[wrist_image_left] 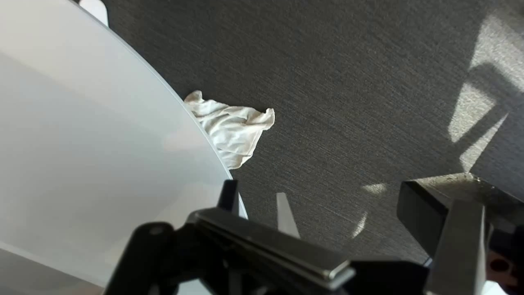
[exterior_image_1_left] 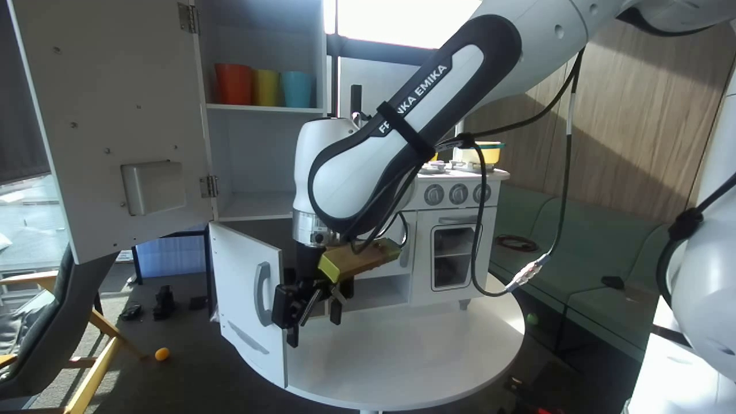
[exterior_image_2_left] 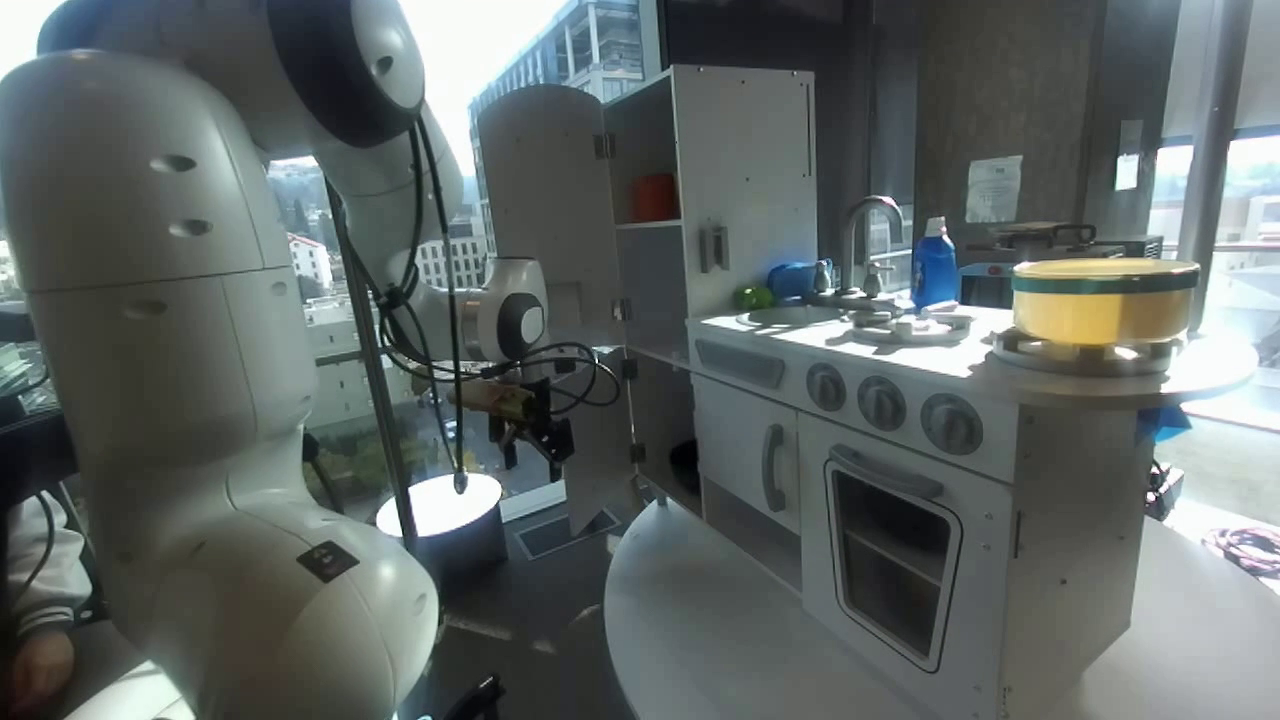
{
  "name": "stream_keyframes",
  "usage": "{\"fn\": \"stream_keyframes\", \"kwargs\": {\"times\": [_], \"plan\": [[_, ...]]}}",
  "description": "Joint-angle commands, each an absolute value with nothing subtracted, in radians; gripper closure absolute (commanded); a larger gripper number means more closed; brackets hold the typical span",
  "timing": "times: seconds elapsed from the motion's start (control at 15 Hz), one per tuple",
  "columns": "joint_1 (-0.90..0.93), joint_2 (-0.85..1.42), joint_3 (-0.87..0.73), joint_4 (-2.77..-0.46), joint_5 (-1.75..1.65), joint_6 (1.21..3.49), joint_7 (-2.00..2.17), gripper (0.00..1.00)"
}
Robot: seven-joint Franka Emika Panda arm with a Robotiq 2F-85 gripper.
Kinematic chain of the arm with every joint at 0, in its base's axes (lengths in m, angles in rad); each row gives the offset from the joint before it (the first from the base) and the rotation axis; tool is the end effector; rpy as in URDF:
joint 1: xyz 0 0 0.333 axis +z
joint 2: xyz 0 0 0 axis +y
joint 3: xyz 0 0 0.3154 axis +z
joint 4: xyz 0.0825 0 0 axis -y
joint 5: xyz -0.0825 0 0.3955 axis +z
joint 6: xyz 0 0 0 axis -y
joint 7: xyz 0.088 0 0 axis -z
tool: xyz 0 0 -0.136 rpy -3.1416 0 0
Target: Open all the kitchen cabinet doors, beginning with the left upper and ending with the right lower door
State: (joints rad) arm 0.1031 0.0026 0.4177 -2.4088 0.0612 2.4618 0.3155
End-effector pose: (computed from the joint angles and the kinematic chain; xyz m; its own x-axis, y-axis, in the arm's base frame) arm 0.4361 0.2514 0.2773 0.9870 0.1570 0.0341 0.1587 -0.9858 -0.0552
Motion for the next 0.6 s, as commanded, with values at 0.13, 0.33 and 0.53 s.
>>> {"fn": "stream_keyframes", "kwargs": {"times": [0.13, 0.33, 0.53], "plan": [[0.128, -0.257, 0.295, -2.469, -0.005, 2.136, 0.461, 0.00], [0.074, -0.308, 0.240, -2.488, -0.074, 2.098, 0.536, 0.00], [0.007, -0.330, 0.165, -2.544, -0.121, 2.168, 0.515, 0.00]]}}
